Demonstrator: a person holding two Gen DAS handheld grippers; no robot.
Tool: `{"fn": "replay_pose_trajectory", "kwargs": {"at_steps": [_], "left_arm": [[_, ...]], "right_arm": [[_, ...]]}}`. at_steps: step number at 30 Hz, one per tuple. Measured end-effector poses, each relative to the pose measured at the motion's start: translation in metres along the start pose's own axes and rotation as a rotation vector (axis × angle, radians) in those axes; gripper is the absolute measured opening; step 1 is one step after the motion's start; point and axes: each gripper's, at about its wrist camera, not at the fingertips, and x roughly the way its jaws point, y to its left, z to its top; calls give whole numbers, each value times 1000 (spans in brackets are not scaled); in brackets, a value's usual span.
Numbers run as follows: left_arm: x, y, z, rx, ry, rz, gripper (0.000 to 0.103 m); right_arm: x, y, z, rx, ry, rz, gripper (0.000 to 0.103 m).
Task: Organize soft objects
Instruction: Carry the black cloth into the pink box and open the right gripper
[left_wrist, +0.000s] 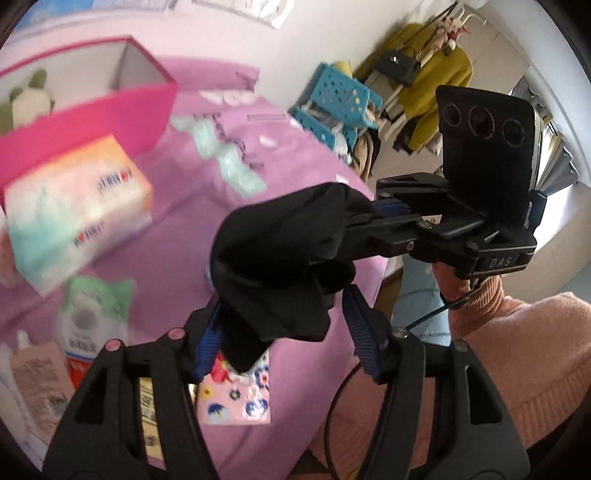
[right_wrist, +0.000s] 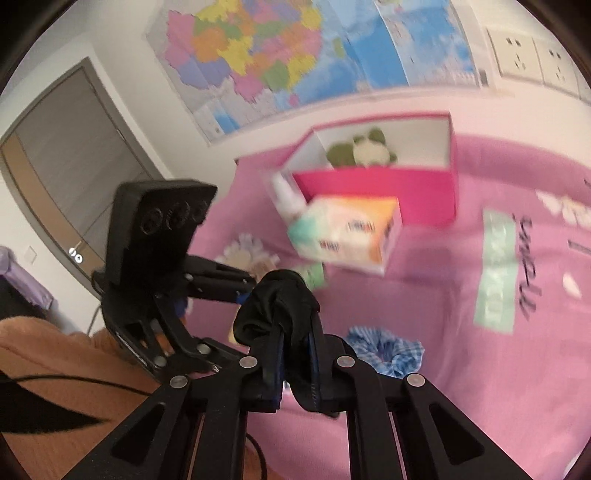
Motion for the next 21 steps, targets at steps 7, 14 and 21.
{"fn": "replay_pose_trajectory", "kwargs": {"at_steps": [7, 14, 21], "left_arm": [[-27, 5, 36, 22, -106, 69, 51], [-42, 24, 87, -1, -169, 170, 46], [-50, 48, 135, -32, -212, 272, 46]], "right_arm": [[-12, -1, 41, -69, -101, -15, 10], [-8, -19, 95, -106, -165, -45, 10], [10, -49, 156, -95, -210, -75, 10]]}}
